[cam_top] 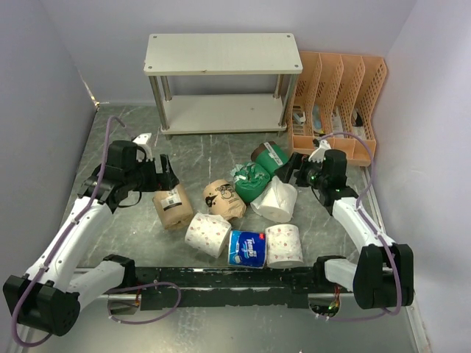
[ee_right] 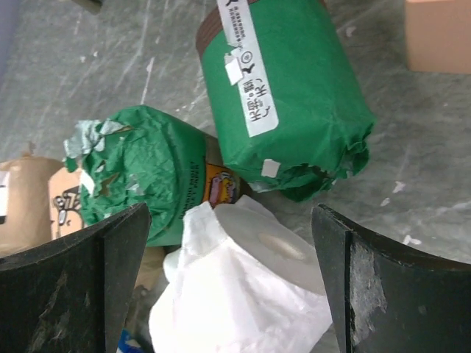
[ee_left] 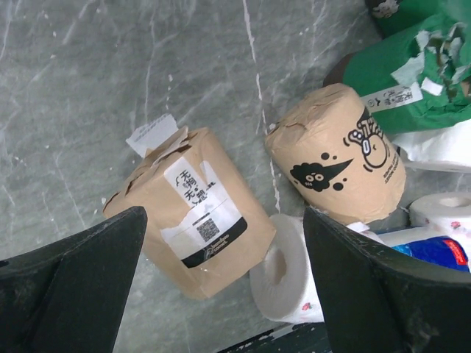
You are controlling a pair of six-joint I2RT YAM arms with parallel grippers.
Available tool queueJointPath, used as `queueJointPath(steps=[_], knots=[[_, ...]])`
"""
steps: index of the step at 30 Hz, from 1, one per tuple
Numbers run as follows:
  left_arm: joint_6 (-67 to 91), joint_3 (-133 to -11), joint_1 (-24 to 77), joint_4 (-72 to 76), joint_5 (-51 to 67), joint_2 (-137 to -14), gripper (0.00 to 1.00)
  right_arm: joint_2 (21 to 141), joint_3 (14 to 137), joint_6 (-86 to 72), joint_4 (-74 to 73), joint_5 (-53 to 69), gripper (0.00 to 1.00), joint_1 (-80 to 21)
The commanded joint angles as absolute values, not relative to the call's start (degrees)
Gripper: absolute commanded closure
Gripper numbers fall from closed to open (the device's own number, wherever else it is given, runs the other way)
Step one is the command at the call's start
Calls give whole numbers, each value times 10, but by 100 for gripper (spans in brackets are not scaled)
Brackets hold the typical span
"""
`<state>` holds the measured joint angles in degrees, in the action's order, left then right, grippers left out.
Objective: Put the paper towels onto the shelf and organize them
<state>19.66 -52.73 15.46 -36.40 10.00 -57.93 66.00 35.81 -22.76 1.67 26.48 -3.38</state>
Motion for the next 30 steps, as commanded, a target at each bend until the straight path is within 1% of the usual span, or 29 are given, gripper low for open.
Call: queueJointPath(steps=[1,8,12,16,18,19,20,21,22,25,26,30], knots=[[191,-522,151,-323,128,-581,1,675,360,-192,20,238,7,-35],[189,-522,151,-323,132,-594,1,687,298,-242,92,303,9,-34],[189,-521,151,-322,133,-593,1,677,268,-245,98,315,10,-35],[189,-521,151,-322,133,-597,1,672,252,-243,95,317,17,-35],[189,-521,151,-322,133,-598,1,679,246,-248,104,326,25,-35],[189,-520,151,-321,134,-598,1,685,243,-249,110,333,32,-34],[189,-520,151,-321,134,-599,1,693,241,-253,117,341,42,-35],[189,-521,151,-321,134,-599,1,701,240,-257,124,349,53,-35],[189,-520,151,-321,134,-600,1,709,237,-262,132,358,66,-35],[189,-521,151,-322,133,-601,1,726,232,-274,153,378,98,-35],[189,-521,151,-322,132,-601,1,729,232,-275,154,380,100,-35],[189,-520,151,-322,132,-601,1,707,234,-280,140,381,100,-36]])
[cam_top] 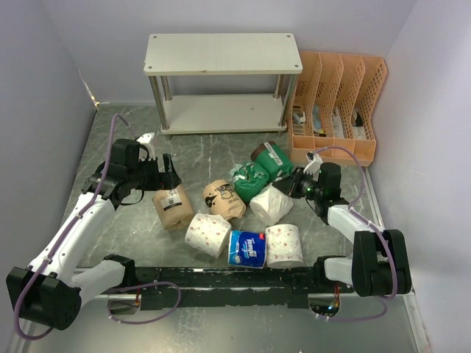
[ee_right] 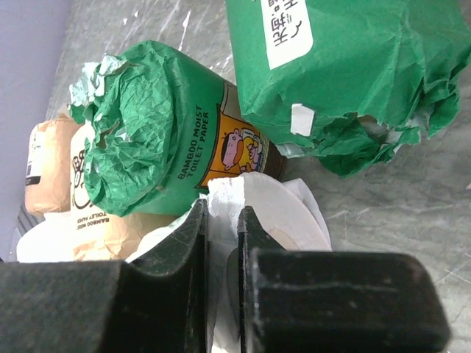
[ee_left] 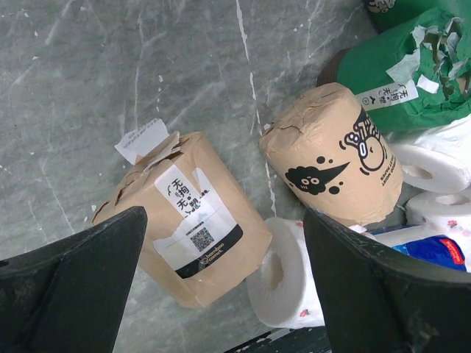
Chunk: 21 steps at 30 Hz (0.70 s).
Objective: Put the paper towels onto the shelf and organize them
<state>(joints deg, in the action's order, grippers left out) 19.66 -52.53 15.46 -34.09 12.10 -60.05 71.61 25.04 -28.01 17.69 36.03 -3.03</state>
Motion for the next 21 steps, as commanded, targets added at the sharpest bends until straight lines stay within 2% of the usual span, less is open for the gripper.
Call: queueJointPath(steps=[1,10,14,21], knots=[[189,-521,151,-322,132,-602,1,692,239,-282,127,378,100,-35],[190,-521,151,-323,133,-609,1,583,427,-248,-95,293,100,-38],[191,-521,151,-323,130,-608,1,600,492,-217,-139,254,100,-39],[192,-522,151,-325,122,-605,1,694,603,-211,-102,209,100,-43]])
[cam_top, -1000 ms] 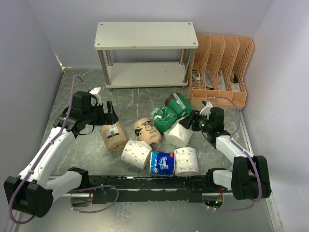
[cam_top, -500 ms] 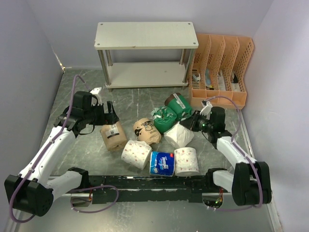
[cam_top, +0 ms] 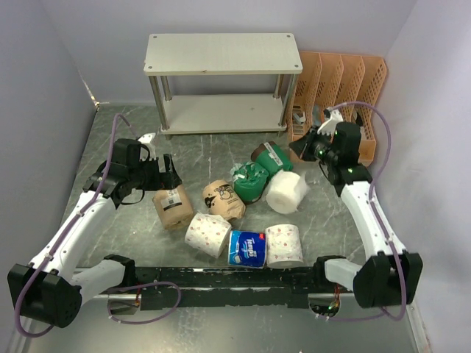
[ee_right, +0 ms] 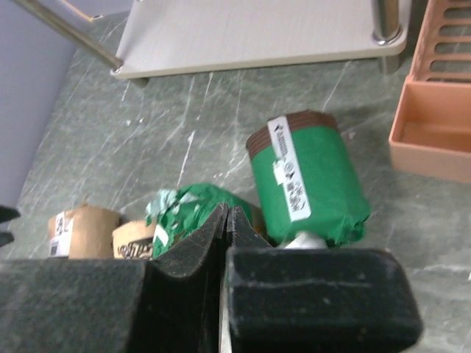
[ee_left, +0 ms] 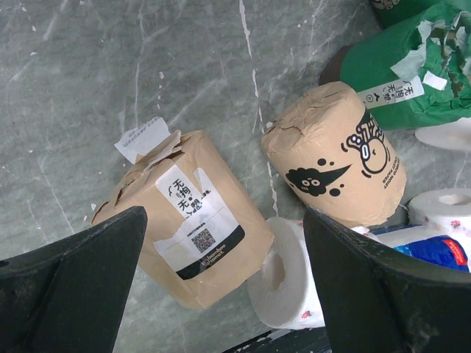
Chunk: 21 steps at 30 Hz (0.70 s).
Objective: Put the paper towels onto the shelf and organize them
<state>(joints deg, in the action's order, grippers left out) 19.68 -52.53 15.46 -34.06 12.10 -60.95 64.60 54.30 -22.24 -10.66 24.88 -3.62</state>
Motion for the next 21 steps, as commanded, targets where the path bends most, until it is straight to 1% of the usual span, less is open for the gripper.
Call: queueJointPath(steps=[1,5,8,9,10,11,12,13,16,19,21], knots=[[192,-521,151,-325,122,-604,1,713,626,-209,-101,205,100,-46],[192,-522,151,-327,118,-602,1,775,708,-205,-125,202,100,-54],[193,-522,151,-327,114,-596,1,778,706,-200,-153,196,100,-57],[193,-521,151,-327,114,-594,1,774,699,-198,-171,193,86,-58],[194,-521,151,-326,113,-591,1,767,690,-196,-189,192,66,-60],[194,-521,151,-326,114,-591,1,755,681,-195,-206,197,23,-62],[194,-520,151,-325,115,-591,1,742,671,-196,-225,201,3,-66],[194,-520,151,-325,116,-592,1,726,664,-201,-245,206,0,-71],[193,-520,151,-324,121,-601,1,685,650,-237,-316,183,0,-95],[192,-520,151,-324,127,-607,1,654,646,-268,-395,51,0,-130],[192,-521,151,-323,129,-608,1,635,630,-284,-423,-27,0,-141]])
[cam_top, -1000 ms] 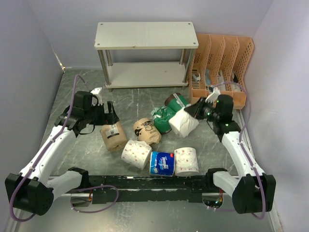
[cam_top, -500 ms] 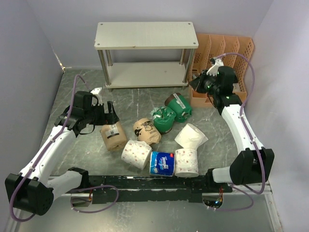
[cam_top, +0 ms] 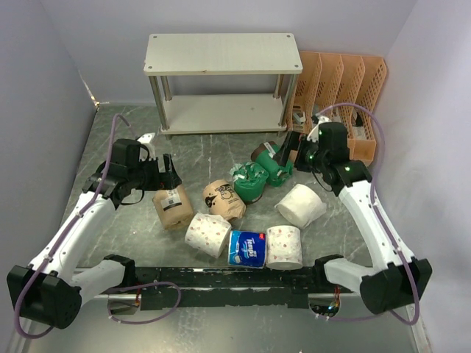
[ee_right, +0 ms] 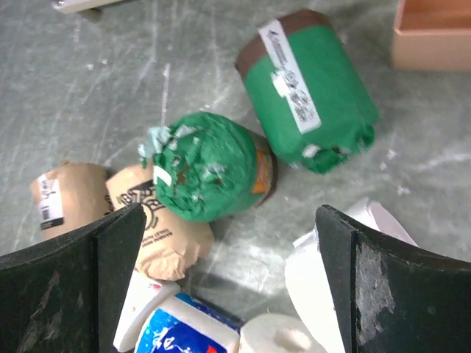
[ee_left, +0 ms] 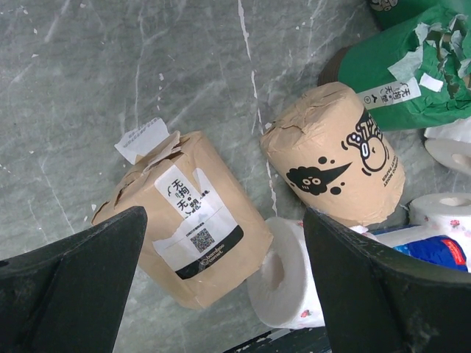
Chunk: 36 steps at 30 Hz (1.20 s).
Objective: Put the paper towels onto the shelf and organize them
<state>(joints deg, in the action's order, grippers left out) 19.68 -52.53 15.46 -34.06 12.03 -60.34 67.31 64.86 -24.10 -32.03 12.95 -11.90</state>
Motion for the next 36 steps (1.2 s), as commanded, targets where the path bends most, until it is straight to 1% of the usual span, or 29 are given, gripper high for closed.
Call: queueJointPath(steps=[1,3,4,6,8,10,13,15,17,20,21,24,27,31,36], knots=[[192,-520,151,-323,130,-607,1,620,615,-290,-431,-60,0,-142],[192,-521,151,-324,130,-605,1,597,584,-313,-445,-102,0,-142],[192,-520,152,-324,128,-603,1,582,561,-320,-439,-95,0,-142],[194,-520,152,-324,124,-596,1,547,519,-328,-417,-35,0,-145],[195,-519,152,-324,121,-592,1,531,498,-332,-425,14,0,-163],[195,-519,153,-323,121,-591,1,534,503,-339,-465,4,0,-207],[194,-519,153,-322,126,-598,1,550,542,-364,-541,-100,0,-309],[194,-519,153,-323,128,-602,1,580,589,-392,-598,-170,0,-378],[194,-519,153,-323,127,-605,1,630,634,-412,-654,-222,0,-440],[195,-519,153,-324,123,-603,1,740,711,-443,-769,-324,0,-517],[195,-519,153,-324,121,-600,1,776,725,-430,-790,-346,0,-538],[196,-519,153,-326,115,-593,1,847,731,-397,-791,-328,0,-555],[196,-518,153,-325,112,-584,1,872,727,-412,-791,-348,0,-563],[196,-517,158,-325,112,-580,1,875,725,-449,-792,-394,0,-561],[196,-518,167,-325,110,-578,1,846,701,-525,-790,-468,0,-551]])
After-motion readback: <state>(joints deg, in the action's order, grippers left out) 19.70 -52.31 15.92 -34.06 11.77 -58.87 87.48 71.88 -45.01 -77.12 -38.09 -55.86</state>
